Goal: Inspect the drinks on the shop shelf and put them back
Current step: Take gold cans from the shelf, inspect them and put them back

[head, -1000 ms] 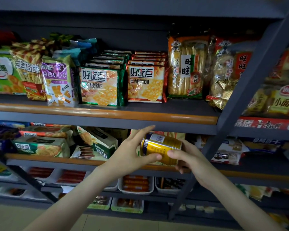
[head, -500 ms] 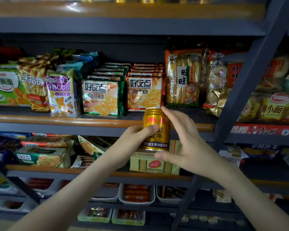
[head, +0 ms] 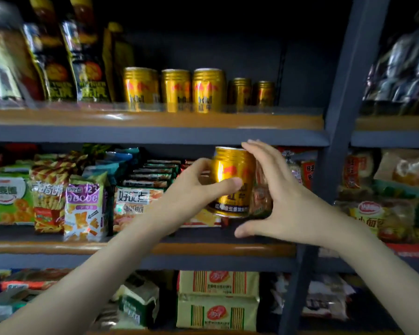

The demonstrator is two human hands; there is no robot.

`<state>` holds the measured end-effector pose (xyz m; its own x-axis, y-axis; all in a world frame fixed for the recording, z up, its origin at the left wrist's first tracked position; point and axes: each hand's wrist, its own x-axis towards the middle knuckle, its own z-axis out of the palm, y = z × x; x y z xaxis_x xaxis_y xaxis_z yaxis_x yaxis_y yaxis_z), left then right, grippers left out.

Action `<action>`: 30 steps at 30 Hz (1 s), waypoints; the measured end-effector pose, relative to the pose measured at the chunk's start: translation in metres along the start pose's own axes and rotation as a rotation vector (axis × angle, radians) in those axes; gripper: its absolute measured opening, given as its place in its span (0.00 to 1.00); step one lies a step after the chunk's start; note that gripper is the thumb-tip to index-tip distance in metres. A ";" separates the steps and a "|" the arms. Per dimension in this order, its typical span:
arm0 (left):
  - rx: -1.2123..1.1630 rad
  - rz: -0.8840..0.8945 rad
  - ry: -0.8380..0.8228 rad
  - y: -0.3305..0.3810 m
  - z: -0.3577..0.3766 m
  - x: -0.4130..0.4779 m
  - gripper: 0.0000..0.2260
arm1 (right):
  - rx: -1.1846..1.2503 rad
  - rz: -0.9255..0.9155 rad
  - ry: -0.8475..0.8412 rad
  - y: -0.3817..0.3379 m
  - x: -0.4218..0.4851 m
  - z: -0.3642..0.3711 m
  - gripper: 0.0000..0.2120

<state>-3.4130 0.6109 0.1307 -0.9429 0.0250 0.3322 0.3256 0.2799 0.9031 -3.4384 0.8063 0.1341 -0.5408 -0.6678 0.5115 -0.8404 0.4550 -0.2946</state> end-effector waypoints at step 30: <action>1.283 0.791 0.455 0.053 -0.064 0.138 0.29 | -0.467 0.398 0.203 0.072 0.169 -0.110 0.43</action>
<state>-3.5219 0.5682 0.2417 -0.3931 0.3400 0.8543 0.2086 0.9379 -0.2773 -3.5864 0.7904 0.2881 -0.7517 -0.2916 0.5915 -0.4482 0.8838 -0.1340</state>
